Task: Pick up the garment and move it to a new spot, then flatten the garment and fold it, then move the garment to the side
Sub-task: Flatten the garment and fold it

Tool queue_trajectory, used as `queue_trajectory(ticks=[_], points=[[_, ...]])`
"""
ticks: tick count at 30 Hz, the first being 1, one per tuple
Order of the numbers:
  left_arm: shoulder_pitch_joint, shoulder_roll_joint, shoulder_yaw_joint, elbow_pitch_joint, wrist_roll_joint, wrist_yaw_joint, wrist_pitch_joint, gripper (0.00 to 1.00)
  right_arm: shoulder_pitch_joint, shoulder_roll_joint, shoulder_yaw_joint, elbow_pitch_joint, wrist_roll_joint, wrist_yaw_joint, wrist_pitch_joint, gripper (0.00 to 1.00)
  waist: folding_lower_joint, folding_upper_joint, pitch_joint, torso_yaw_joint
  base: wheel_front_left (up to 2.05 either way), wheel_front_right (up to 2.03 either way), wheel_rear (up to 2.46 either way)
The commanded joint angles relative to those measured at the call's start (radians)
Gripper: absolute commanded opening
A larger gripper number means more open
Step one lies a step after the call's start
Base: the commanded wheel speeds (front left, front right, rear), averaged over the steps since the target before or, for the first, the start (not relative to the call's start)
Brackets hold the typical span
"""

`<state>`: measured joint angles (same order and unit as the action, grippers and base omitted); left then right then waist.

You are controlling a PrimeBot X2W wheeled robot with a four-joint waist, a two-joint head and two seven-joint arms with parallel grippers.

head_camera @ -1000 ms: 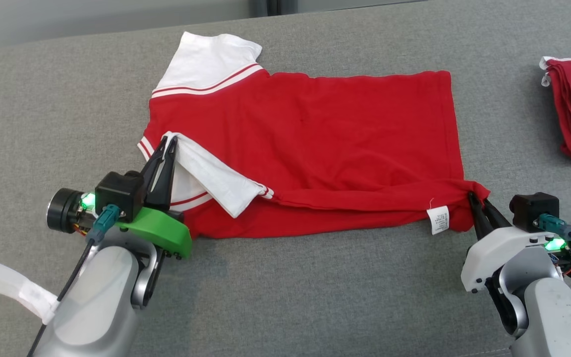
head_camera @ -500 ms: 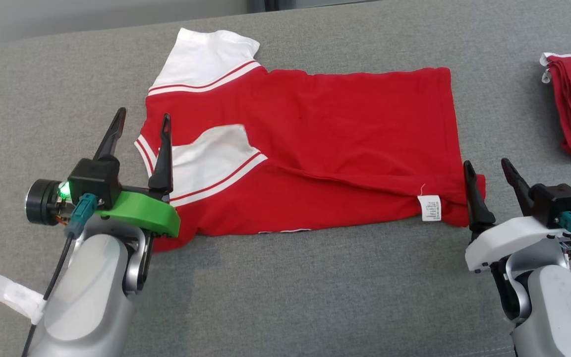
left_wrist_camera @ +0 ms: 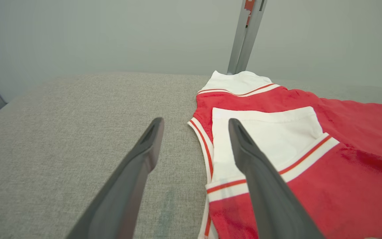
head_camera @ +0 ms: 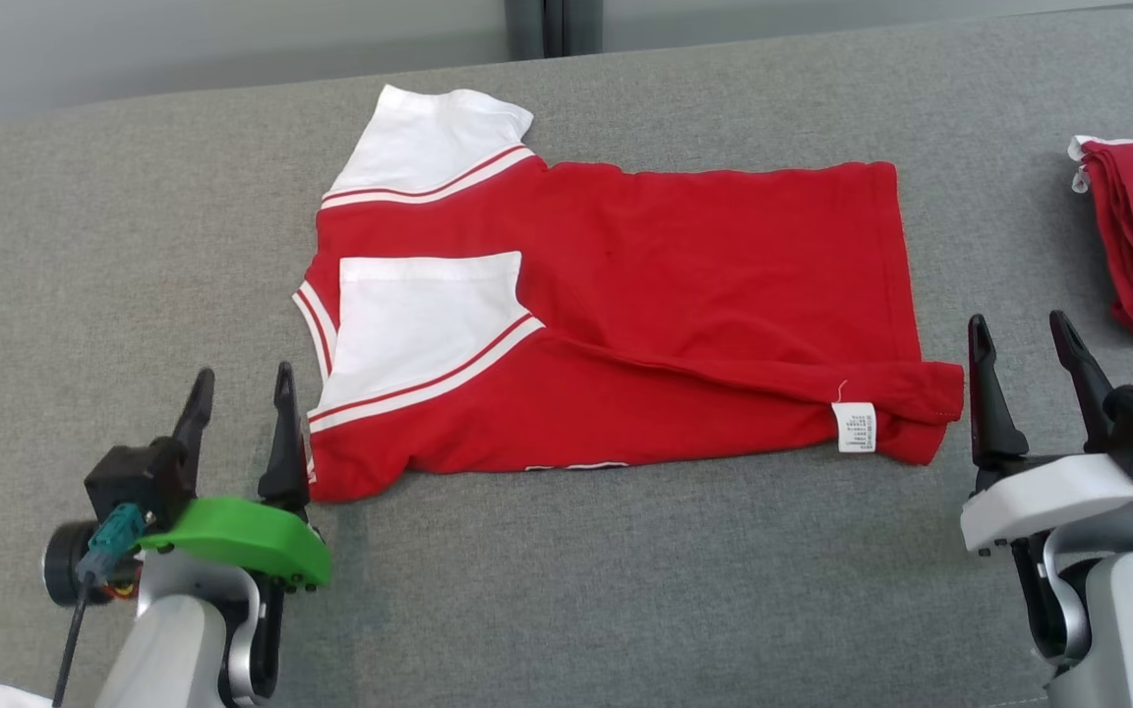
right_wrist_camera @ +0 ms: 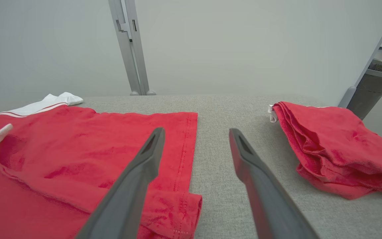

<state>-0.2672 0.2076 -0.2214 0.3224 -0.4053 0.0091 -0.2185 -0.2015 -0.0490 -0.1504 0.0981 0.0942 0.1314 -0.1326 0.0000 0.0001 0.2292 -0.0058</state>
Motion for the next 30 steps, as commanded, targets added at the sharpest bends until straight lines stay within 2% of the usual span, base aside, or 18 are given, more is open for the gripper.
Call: queue_trajectory(ticks=[1,10,20,21,22,23,26,30], points=[[0.033,-0.013,0.009,-0.006,-0.032,0.003,0.025,1.0,0.024,-0.004,-0.007,-0.006,0.009,-0.002,0.002,1.0,0.0,-0.0001,-0.008,0.008,0.0,0.0,0.0],[0.147,-0.058,0.027,-0.034,-0.18,0.013,0.209,1.0,0.093,-0.003,0.002,-0.004,0.032,-0.002,0.023,1.0,0.0,-0.0001,-0.008,0.003,0.0,0.0,0.0],[0.12,-0.089,0.055,-0.04,-0.277,-0.007,0.254,0.99,0.084,-0.003,0.017,0.078,0.051,-0.002,0.05,1.0,0.0,-0.0001,0.022,-0.018,0.0,0.0,0.0],[0.114,-0.091,0.059,-0.035,-0.284,-0.008,0.251,0.89,0.078,-0.003,0.018,0.09,0.051,-0.002,0.049,1.0,0.0,-0.0001,0.025,-0.019,0.0,0.0,0.0],[0.108,-0.093,0.061,-0.027,-0.291,-0.01,0.252,0.48,0.072,-0.003,0.02,0.106,0.056,-0.002,0.049,1.0,0.0,-0.0001,0.029,-0.02,0.0,0.0,0.0],[0.103,-0.094,0.061,-0.02,-0.294,-0.011,0.251,0.43,0.066,-0.003,0.022,0.12,0.06,-0.002,0.051,1.0,0.0,-0.0001,0.032,-0.021,0.0,0.0,0.0],[0.08,-0.099,0.057,0.004,-0.299,-0.018,0.244,0.0,0.048,-0.003,0.033,0.169,0.074,-0.002,0.055,1.0,0.0,-0.0001,0.04,-0.02,0.0,0.0,0.0],[0.059,-0.103,0.049,0.027,-0.295,-0.028,0.227,0.0,0.025,-0.003,0.053,0.225,0.099,-0.002,0.063,1.0,0.0,-0.0001,0.047,-0.013,0.0,0.0,0.0]])
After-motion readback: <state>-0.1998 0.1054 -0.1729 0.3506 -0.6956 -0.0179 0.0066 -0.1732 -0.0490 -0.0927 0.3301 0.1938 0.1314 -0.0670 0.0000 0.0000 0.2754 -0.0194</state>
